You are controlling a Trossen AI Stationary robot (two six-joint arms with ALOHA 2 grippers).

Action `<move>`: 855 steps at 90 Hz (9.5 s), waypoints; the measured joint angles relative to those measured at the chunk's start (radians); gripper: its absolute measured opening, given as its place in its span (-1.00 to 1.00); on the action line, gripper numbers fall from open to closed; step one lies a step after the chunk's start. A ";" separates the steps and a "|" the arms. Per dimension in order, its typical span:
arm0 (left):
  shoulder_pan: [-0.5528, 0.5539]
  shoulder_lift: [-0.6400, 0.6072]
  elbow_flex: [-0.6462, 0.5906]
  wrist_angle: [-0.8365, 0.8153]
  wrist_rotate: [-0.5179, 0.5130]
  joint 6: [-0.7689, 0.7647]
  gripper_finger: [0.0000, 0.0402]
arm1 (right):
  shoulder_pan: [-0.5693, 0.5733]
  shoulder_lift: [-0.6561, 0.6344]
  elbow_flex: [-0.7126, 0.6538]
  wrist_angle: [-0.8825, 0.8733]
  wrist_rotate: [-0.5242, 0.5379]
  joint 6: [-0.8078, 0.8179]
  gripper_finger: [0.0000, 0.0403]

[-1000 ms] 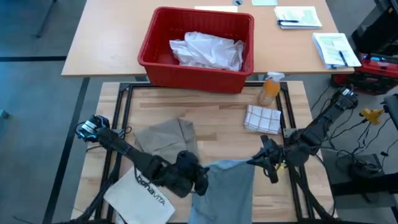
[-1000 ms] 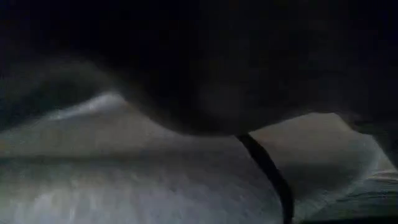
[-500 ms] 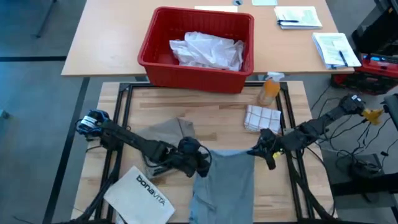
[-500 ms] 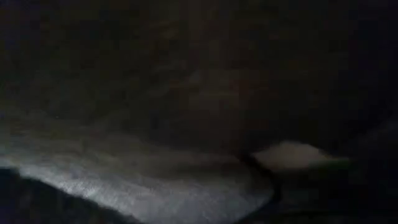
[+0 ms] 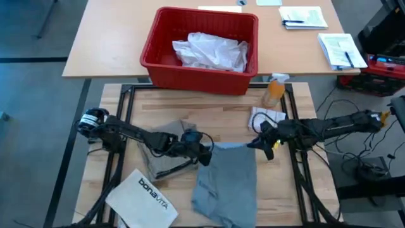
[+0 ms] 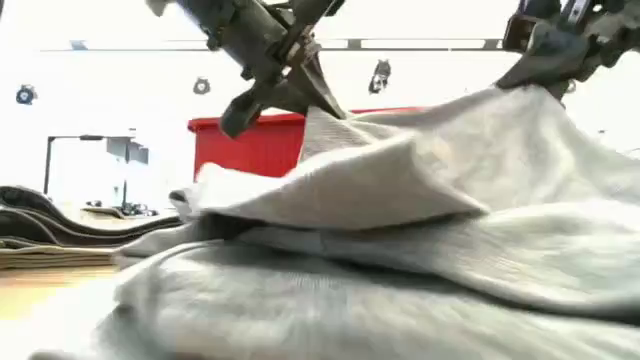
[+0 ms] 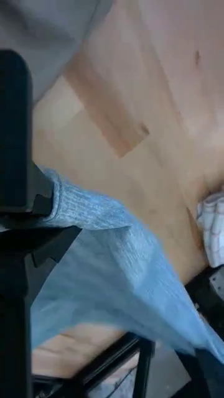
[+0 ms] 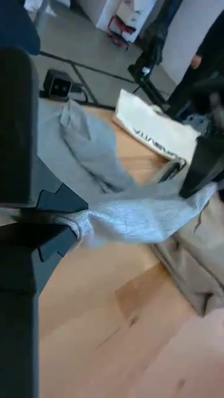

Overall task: Fold laundry
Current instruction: Fold the gray shirt

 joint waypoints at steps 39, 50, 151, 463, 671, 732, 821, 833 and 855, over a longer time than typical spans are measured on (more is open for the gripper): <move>0.111 0.000 -0.119 0.303 0.104 0.139 -1.00 | -0.320 0.010 -0.161 0.261 -0.333 -0.069 -1.00; 0.137 0.000 -0.183 0.396 0.128 0.157 -1.00 | -0.378 0.009 -0.208 0.335 -0.371 -0.107 -1.00; 0.262 0.067 -0.481 0.719 0.092 0.333 -1.00 | -0.533 0.545 -0.326 0.870 -0.265 -0.398 -1.00; 0.305 0.045 -0.334 0.420 0.082 0.332 0.57 | -0.446 1.550 0.138 1.534 -0.485 -0.682 -1.00; 0.277 -0.460 -0.633 0.380 0.565 0.689 0.56 | 0.172 1.350 0.748 0.257 0.531 -0.162 0.07; 0.277 -0.455 -0.636 0.379 0.565 0.707 0.56 | 0.151 1.253 0.683 0.146 0.573 -0.189 -0.90; 0.277 -0.455 -0.636 0.380 0.563 0.752 0.56 | 0.090 1.097 0.446 0.145 0.559 0.121 -0.48; 0.277 -0.455 -0.636 0.379 0.562 0.752 0.56 | 0.073 1.096 0.439 0.145 0.564 0.107 -0.39; 0.277 -0.455 -0.636 0.353 0.562 0.752 0.56 | 0.065 1.061 0.438 0.062 0.540 0.064 -0.50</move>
